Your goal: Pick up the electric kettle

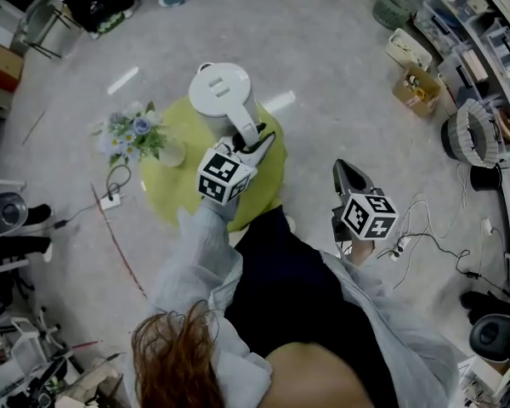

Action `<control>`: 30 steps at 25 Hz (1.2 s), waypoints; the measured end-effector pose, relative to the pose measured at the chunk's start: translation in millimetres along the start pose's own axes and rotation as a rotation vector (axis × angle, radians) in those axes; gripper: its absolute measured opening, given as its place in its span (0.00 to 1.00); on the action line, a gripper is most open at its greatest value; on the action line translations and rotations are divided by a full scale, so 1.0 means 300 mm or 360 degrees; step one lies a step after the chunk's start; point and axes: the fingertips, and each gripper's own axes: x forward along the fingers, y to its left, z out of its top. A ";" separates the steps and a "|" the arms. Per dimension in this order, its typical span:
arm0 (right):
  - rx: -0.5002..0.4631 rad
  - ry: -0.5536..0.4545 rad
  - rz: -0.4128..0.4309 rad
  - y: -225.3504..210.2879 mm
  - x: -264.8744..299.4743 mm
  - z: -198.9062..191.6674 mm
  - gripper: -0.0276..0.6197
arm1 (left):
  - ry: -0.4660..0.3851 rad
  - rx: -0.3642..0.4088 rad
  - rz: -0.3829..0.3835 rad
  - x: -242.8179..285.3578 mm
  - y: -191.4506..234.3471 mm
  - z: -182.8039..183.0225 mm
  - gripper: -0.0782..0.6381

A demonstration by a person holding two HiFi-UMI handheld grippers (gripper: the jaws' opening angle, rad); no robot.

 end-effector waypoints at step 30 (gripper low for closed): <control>-0.0125 -0.0087 0.0110 0.216 -0.080 -0.011 0.05 | -0.0029 -0.0138 0.0099 -0.377 -0.234 -0.085 0.28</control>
